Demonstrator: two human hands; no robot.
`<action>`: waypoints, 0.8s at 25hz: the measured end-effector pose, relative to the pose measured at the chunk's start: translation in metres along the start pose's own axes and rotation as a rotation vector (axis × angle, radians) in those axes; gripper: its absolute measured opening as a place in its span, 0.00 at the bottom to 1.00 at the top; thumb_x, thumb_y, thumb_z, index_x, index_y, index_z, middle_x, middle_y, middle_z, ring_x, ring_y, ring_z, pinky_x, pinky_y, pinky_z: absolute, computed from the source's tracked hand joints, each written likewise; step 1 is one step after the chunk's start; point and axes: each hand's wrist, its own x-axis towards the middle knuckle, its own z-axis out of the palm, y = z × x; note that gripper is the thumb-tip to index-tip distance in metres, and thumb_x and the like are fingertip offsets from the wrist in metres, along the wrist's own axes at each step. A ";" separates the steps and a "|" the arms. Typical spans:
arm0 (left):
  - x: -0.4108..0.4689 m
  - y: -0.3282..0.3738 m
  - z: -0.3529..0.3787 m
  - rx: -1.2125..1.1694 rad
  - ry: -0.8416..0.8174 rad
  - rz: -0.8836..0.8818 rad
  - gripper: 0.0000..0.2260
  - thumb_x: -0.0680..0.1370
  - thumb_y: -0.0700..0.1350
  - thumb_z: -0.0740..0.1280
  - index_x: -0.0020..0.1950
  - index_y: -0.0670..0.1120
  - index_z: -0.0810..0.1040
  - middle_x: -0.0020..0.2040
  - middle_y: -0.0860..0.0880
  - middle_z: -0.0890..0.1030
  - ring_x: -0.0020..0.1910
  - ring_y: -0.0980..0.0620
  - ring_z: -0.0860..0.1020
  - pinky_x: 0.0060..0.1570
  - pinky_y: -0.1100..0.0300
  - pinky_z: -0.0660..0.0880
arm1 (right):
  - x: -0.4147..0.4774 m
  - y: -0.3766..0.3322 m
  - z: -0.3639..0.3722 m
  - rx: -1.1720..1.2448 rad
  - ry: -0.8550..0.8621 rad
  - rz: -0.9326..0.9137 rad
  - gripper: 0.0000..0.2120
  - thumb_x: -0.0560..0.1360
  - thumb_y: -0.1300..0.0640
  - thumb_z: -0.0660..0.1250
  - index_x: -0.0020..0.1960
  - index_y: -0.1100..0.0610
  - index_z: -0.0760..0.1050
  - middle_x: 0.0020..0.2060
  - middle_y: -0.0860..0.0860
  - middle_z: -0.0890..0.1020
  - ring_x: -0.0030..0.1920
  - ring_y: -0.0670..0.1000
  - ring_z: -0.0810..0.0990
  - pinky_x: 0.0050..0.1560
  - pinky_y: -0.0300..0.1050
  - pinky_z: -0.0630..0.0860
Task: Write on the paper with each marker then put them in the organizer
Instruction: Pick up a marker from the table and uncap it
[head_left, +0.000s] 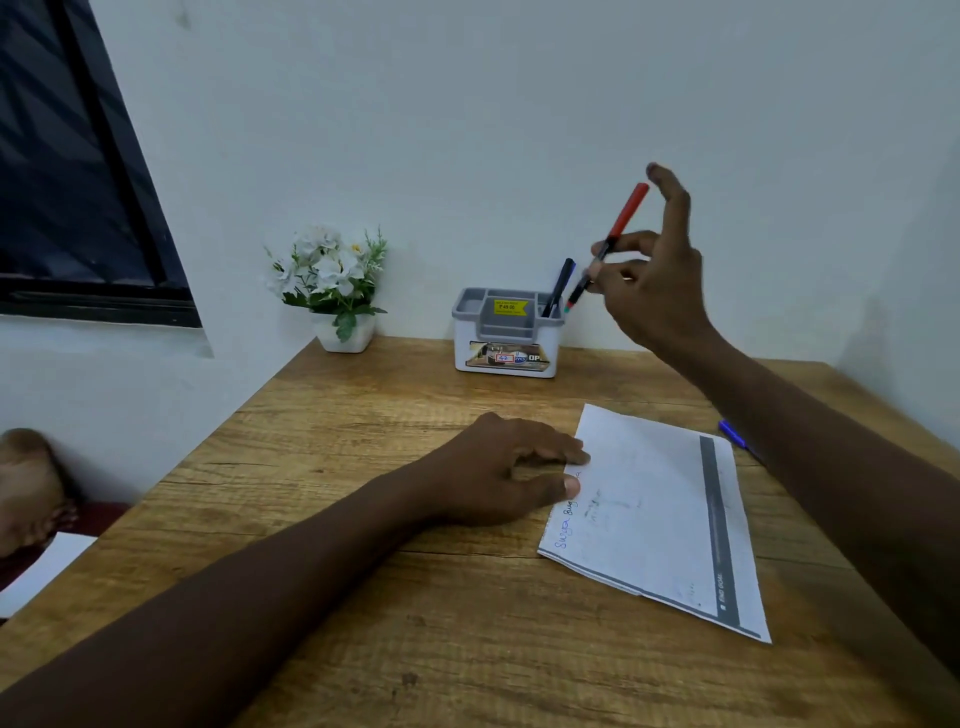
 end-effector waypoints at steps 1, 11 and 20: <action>0.000 0.000 -0.001 -0.010 -0.004 -0.008 0.19 0.79 0.59 0.69 0.69 0.56 0.79 0.69 0.59 0.78 0.69 0.64 0.74 0.71 0.58 0.71 | 0.009 0.001 0.014 0.007 0.012 0.004 0.43 0.73 0.69 0.73 0.80 0.52 0.55 0.48 0.55 0.85 0.43 0.49 0.87 0.47 0.44 0.85; 0.001 -0.002 -0.001 0.017 -0.026 0.013 0.19 0.80 0.56 0.68 0.71 0.54 0.78 0.72 0.57 0.76 0.71 0.62 0.71 0.67 0.72 0.61 | 0.060 0.035 0.125 -0.061 -0.025 0.157 0.39 0.69 0.60 0.74 0.74 0.48 0.59 0.41 0.49 0.83 0.48 0.54 0.83 0.49 0.44 0.79; 0.003 -0.001 -0.003 -0.001 -0.064 -0.008 0.19 0.80 0.56 0.68 0.71 0.54 0.77 0.72 0.56 0.76 0.72 0.59 0.72 0.72 0.61 0.67 | 0.061 0.040 0.128 -0.186 -0.141 0.151 0.29 0.69 0.59 0.74 0.69 0.51 0.73 0.54 0.52 0.83 0.56 0.52 0.79 0.49 0.39 0.70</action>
